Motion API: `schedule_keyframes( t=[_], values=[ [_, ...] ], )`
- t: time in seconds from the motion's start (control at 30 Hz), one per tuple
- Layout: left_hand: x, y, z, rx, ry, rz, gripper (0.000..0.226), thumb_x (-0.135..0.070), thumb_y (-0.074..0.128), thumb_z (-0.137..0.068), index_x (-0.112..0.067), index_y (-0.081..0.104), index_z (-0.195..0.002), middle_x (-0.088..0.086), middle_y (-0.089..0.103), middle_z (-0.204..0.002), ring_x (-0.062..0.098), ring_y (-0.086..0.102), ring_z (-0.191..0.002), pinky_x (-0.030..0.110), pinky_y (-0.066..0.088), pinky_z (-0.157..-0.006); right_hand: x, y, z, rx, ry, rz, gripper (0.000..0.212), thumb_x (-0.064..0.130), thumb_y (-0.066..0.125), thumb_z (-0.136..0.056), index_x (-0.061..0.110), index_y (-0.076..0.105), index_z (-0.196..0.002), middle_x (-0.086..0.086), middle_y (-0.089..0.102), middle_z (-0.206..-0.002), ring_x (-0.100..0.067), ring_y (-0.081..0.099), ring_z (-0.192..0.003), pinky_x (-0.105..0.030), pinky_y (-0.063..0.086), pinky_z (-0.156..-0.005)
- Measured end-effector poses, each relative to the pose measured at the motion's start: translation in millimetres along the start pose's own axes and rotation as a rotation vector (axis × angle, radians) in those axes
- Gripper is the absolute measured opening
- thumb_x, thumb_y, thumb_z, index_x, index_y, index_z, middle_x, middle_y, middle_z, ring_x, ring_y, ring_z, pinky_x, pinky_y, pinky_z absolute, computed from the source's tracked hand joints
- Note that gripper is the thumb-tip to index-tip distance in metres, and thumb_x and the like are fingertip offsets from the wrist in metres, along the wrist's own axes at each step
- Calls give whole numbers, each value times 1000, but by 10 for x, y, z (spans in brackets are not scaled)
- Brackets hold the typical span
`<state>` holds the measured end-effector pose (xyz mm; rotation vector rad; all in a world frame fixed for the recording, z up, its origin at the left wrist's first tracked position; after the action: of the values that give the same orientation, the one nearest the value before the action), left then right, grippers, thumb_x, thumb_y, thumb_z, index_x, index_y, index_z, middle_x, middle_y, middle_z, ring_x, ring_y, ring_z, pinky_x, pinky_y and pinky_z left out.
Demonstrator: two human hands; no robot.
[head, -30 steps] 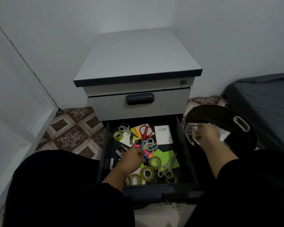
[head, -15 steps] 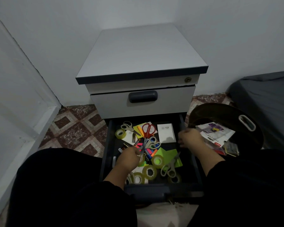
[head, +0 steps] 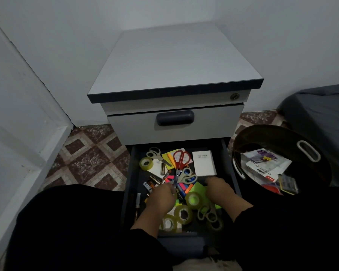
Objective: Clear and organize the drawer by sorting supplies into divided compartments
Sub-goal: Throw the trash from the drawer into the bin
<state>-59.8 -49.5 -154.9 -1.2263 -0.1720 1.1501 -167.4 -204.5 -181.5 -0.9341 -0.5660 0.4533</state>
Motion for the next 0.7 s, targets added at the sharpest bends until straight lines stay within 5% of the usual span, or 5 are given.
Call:
schedule_keyframes(
  t=[0.17, 0.37, 0.53, 0.7],
  values=[
    [39, 24, -46, 12, -17, 4, 24, -10, 47, -90, -11, 67, -103, 9, 66, -107, 27, 60, -100, 37, 52, -85, 64, -11, -58, -14, -39, 132, 36, 18, 52, -91, 13, 54, -126, -12, 45, -130, -31, 42, -121, -38, 41, -98],
    [28, 23, -83, -12, -39, -11, 27, -10, 43, -92, -13, 68, -101, 9, 67, -105, 28, 61, -96, 34, 50, -78, 72, -73, -96, -44, -8, -77, 29, 21, 55, -89, 16, 67, -114, -13, 57, -121, -33, 50, -113, -36, 48, -91],
    [71, -13, -110, -44, -94, -24, 24, -11, 45, -92, -9, 66, -103, 12, 66, -103, 30, 61, -97, 35, 50, -79, -43, -290, -146, -219, 75, -365, 26, 9, 50, -94, 3, 54, -119, -21, 48, -126, -38, 50, -113, -41, 44, -92],
    [88, -112, -143, -195, -66, -57, 20, -16, 51, -93, -10, 64, -107, 10, 62, -110, 27, 57, -102, 36, 49, -81, -73, -304, -226, -247, 121, -457, 24, 0, 35, -97, -2, 43, -119, -26, 54, -118, -41, 54, -107, -37, 41, -76]
  ],
)
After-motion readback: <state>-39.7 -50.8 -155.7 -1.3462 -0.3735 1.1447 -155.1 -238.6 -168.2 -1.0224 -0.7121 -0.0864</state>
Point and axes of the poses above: each hand's wrist, its own z-axis away from the middle knuckle, its own y-axis out of the palm, x = y × z, the point moved 9 cm from there along -z, towards the middle knuckle
